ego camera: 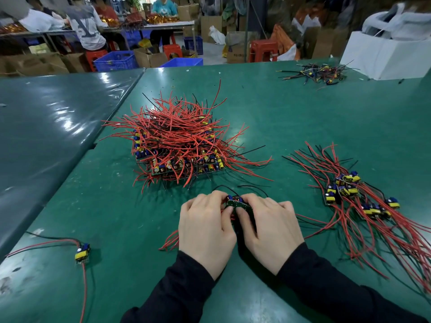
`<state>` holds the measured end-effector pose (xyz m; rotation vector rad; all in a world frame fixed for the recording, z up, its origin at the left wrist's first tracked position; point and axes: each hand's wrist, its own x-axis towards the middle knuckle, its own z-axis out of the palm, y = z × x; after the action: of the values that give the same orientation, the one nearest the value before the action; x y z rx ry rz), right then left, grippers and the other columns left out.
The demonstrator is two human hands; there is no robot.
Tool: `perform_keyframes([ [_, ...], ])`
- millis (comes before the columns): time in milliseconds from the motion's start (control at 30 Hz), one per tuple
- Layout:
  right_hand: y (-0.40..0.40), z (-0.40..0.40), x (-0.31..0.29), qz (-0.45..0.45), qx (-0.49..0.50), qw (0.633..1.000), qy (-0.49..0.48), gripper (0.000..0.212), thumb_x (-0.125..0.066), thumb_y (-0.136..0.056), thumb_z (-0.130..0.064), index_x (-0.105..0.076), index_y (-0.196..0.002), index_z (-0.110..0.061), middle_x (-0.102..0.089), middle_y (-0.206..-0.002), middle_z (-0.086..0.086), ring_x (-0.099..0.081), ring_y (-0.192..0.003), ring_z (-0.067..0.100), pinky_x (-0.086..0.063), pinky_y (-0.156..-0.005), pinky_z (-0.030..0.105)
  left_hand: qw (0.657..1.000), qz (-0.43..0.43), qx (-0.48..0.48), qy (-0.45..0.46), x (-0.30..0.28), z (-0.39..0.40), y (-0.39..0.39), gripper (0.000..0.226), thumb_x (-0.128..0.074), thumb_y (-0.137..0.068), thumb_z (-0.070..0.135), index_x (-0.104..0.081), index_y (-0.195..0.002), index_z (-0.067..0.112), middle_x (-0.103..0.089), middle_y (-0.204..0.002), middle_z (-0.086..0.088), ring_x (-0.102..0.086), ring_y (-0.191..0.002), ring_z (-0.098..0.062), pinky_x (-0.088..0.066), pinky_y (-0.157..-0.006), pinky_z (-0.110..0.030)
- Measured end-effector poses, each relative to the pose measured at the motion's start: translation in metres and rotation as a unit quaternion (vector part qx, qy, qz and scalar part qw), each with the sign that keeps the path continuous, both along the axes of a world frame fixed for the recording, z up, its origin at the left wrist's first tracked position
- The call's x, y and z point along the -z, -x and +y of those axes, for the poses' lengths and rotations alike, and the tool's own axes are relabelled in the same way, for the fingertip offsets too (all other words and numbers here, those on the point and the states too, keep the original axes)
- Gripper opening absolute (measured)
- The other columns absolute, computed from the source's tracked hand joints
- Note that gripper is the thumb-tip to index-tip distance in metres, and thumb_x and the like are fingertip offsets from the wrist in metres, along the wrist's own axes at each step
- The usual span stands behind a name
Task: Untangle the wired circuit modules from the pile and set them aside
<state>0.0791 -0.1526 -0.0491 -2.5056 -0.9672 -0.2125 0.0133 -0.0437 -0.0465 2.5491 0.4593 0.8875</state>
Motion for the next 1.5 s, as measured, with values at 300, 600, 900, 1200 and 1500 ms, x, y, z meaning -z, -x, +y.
perform_keyframes([
  [300,-0.007,0.002,0.002,0.005,0.012,0.999,-0.03,0.024,-0.038,-0.097,-0.04,-0.052,-0.111,-0.028,-0.069,-0.092,-0.002,-0.062,-0.09,0.022,-0.035,-0.076,0.037,0.997,0.017,-0.001,-0.076,0.0,0.001,0.0,0.007,-0.057,-0.079,0.025,-0.06,-0.083,0.021,-0.064,-0.08,0.009,-0.062,-0.085,-0.019,-0.045,-0.093,-0.046],
  [600,-0.018,-0.01,-0.018,0.032,-0.028,0.984,-0.175,0.025,-0.068,-0.076,-0.025,-0.064,-0.101,-0.026,-0.062,-0.095,-0.013,-0.061,-0.091,0.016,-0.045,-0.084,0.045,0.992,-0.104,0.038,0.062,-0.008,0.021,0.002,0.009,-0.061,-0.081,0.016,-0.058,-0.088,0.02,-0.065,-0.082,0.011,-0.06,-0.073,-0.013,-0.05,-0.073,-0.036],
  [900,-0.037,-0.023,-0.022,0.032,0.063,0.993,-0.097,0.054,-0.063,-0.071,-0.025,-0.053,-0.124,-0.033,-0.047,-0.122,-0.004,-0.044,-0.118,0.016,-0.025,-0.092,0.032,0.93,-0.338,0.033,0.142,-0.018,0.038,0.006,0.023,-0.061,-0.089,0.01,-0.057,-0.102,0.028,-0.062,-0.089,0.009,-0.064,-0.07,-0.018,-0.051,-0.066,-0.032],
  [1200,-0.019,-0.013,-0.031,0.415,-0.197,0.803,-0.379,0.029,-0.07,-0.069,-0.015,-0.067,-0.098,-0.018,-0.068,-0.091,-0.003,-0.06,-0.068,0.015,-0.05,-0.063,0.024,0.955,-0.202,0.215,-0.035,-0.017,0.026,0.008,0.019,-0.064,-0.081,-0.005,-0.074,-0.095,0.003,-0.069,-0.095,-0.003,-0.064,-0.085,-0.016,-0.051,-0.076,-0.026],
  [1500,-0.026,-0.013,-0.03,0.418,-0.181,0.757,-0.468,0.023,-0.066,-0.071,0.014,-0.058,-0.073,-0.008,-0.059,-0.067,0.002,-0.055,-0.056,0.015,-0.047,-0.056,0.019,0.974,-0.183,0.136,0.009,-0.02,0.032,0.006,0.025,-0.076,-0.066,-0.015,-0.07,-0.084,0.003,-0.061,-0.083,0.001,-0.056,-0.073,-0.008,-0.044,-0.068,-0.014],
])
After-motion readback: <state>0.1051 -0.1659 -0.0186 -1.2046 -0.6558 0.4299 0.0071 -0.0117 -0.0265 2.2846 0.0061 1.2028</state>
